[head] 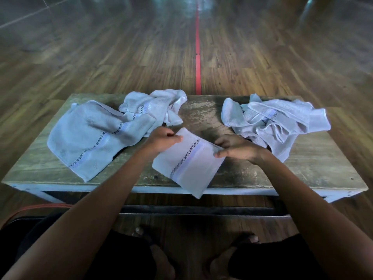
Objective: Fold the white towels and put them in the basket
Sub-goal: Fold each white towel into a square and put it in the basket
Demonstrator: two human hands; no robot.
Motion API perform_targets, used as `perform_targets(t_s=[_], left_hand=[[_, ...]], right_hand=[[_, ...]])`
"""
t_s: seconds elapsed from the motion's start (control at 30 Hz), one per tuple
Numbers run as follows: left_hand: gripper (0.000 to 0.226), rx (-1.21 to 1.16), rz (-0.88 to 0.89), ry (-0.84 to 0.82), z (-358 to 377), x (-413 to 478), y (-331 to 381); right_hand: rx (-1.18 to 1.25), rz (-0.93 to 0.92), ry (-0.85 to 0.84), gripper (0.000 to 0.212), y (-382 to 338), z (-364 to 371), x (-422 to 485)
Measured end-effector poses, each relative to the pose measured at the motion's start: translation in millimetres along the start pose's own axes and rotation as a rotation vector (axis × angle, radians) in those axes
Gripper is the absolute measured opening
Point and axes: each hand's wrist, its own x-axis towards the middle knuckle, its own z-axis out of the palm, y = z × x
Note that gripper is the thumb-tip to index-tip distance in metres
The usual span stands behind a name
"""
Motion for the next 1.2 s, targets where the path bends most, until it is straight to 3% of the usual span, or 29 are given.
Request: perform_targets(t_s=[0.13, 0.23, 0.33, 0.4, 0.57, 0.8, 1.2], left_hand=[[0.029, -0.133, -0.133, -0.070, 7.4, -16.2, -15.8], [0.028, -0.045, -0.140, -0.137, 11.2, -25.3, -24.5], [0.022, 0.093, 0.002, 0.061, 13.4, -23.1, -33.3], [0.023, 0.058, 0.086, 0.180, 15.2, -22.4, -33.3], [0.011, 0.025, 0.199, 0.178, 15.8, -13.3, -40.1], [0.005, -0.021, 0.246, 0.224, 15.3, -13.7, -48.6], [0.011, -0.049, 0.180, 0.246, 21.4, -4.8, -52.5]], right_hand=[[0.120, -0.014, 0.148, 0.041, -7.8, 0.2, 10.1], [0.009, -0.057, 0.224, 0.026, 0.1, 8.9, 8.0], [-0.101, -0.110, 0.300, 0.023, 8.1, 15.6, 2.3], [-0.156, -0.147, 0.342, 0.027, 7.2, 17.4, -1.6], [-0.204, -0.147, 0.249, 0.027, 6.0, 14.6, -0.1], [-0.074, -0.137, 0.174, 0.012, 0.6, 3.1, 12.1], [-0.114, -0.080, 0.206, 0.011, 10.9, 5.5, 24.1]])
